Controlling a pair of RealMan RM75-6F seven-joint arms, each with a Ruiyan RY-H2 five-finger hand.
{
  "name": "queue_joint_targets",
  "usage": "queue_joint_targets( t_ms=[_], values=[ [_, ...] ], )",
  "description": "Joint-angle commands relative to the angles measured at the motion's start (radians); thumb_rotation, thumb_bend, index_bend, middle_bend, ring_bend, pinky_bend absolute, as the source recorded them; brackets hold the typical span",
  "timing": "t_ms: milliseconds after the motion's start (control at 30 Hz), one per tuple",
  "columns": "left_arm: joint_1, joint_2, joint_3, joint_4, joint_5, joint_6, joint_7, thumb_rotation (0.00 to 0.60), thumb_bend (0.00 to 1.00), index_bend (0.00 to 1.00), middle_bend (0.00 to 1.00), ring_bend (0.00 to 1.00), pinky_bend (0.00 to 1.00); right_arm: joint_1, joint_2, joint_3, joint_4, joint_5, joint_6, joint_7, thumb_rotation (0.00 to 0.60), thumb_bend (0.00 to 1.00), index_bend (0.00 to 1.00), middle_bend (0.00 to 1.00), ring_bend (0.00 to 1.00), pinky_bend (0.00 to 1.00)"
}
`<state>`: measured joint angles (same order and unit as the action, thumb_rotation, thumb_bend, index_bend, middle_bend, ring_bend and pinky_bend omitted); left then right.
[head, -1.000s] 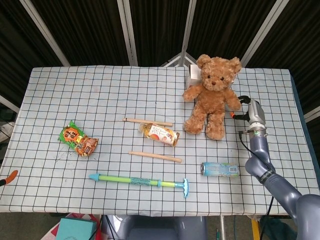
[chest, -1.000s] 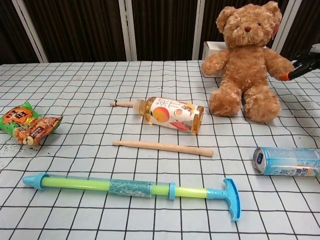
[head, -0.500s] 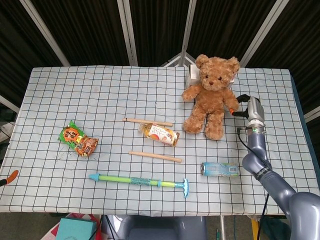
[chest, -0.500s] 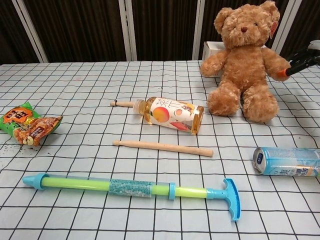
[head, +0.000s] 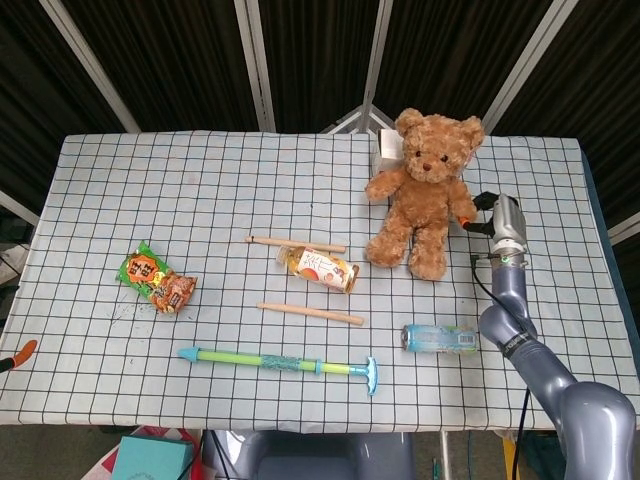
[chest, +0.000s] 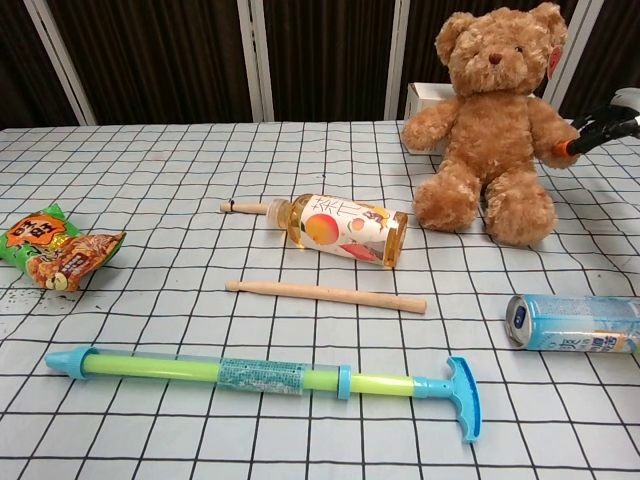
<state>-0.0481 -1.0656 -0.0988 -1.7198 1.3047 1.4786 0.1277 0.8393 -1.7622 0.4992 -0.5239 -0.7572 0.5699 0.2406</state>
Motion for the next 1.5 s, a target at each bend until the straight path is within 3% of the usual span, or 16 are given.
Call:
queue_joint_targets(
  t_ms=[33, 700, 1500],
  values=[
    [0.0, -0.002, 0.0, 0.0, -0.002, 0.001, 0.005, 0.6, 0.31, 0.19, 0.0, 0.0, 0.12, 0.009, -0.015, -0.001, 0.026, -0.028, -0.004, 0.026, 0.6, 0.38, 0.56, 0.52, 0.35, 0.0],
    [-0.005, -0.015, 0.003, -0.006, -0.001, 0.003, 0.041, 0.6, 0.31, 0.19, 0.0, 0.0, 0.12, 0.01, -0.038, -0.025, 0.105, -0.183, 0.007, 0.19, 0.6, 0.38, 0.56, 0.52, 0.35, 0.0],
    [-0.01, -0.019, 0.001, -0.006, -0.015, -0.005, 0.053, 0.6, 0.31, 0.19, 0.0, 0.0, 0.12, 0.014, -0.043, -0.017, 0.112, -0.208, 0.003, 0.182, 0.6, 0.38, 0.56, 0.52, 0.35, 0.0]
  ],
)
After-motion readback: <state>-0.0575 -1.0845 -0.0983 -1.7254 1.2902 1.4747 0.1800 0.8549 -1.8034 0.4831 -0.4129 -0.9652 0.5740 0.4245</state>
